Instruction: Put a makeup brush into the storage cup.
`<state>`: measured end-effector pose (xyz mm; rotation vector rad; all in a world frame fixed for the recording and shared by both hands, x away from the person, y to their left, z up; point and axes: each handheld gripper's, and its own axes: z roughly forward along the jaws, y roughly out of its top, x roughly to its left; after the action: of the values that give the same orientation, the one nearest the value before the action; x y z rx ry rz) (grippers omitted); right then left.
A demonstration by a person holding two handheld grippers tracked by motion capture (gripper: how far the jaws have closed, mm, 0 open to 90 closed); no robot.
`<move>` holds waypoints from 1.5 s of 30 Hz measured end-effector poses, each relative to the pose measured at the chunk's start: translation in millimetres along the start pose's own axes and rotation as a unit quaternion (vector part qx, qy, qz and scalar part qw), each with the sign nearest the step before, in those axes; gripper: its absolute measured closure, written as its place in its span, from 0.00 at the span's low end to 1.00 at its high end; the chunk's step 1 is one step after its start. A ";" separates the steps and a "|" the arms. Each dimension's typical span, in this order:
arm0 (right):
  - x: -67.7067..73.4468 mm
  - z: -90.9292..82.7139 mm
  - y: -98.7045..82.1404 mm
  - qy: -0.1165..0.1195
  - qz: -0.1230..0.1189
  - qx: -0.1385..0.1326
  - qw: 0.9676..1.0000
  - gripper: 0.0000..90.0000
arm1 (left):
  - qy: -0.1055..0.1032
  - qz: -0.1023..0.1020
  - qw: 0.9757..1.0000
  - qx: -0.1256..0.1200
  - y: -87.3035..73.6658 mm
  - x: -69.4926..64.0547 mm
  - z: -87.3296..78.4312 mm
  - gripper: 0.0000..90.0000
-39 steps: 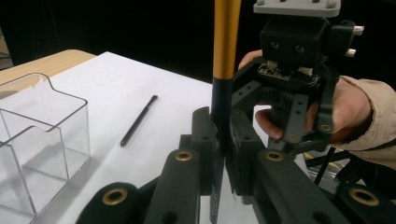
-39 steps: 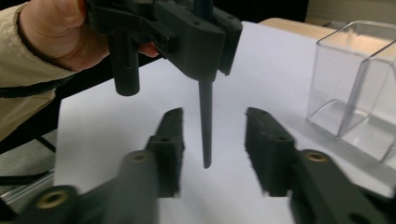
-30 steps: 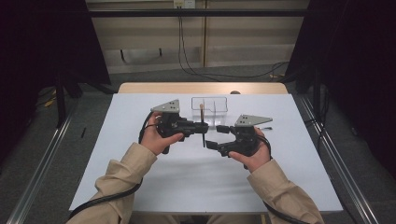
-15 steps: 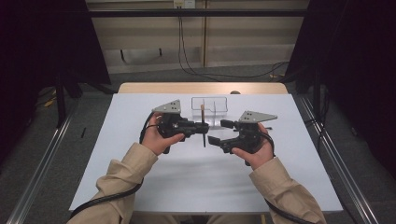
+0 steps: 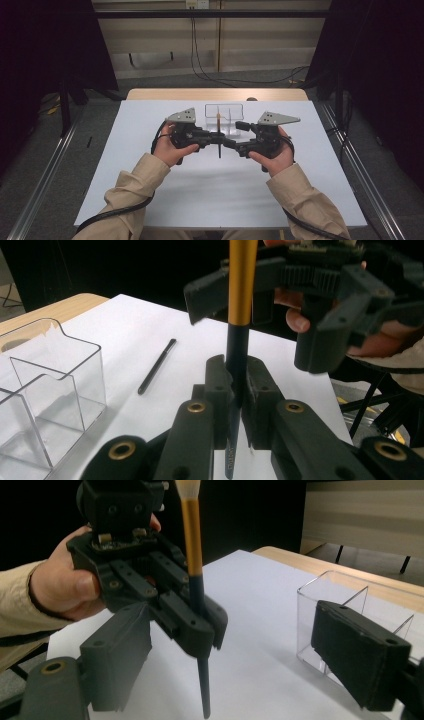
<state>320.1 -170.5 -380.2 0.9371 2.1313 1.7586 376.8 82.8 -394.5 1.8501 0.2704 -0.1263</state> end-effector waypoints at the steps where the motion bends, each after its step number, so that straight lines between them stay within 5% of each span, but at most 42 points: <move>1: -0.2 0.0 1.2 0.001 -0.001 -0.001 1.000 0.21 | 0.001 0.001 1.000 0.001 -0.1 0.0 0.1 0.92; 8: 1.6 2.3 5.7 0.002 -0.001 -0.008 1.000 0.31 | 0.002 0.002 1.000 0.003 0.1 -0.2 1.8 0.92; 22: 4.6 8.7 9.3 0.022 0.002 -0.025 0.999 0.74 | -0.003 0.009 1.000 0.014 -0.1 -2.9 10.0 0.92; 31: 4.0 9.6 6.2 0.032 0.008 -0.028 0.999 0.91 | -0.004 0.010 1.000 0.011 -0.2 -3.5 11.2 0.92; 45: 4.7 8.8 8.5 0.031 0.008 -0.043 0.999 0.94 | -0.011 0.007 1.000 -0.011 -2.4 -4.5 7.2 0.82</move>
<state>324.1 -159.9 -373.5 0.8902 2.0732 1.8937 372.1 76.0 -397.9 1.8284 0.2423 -0.1331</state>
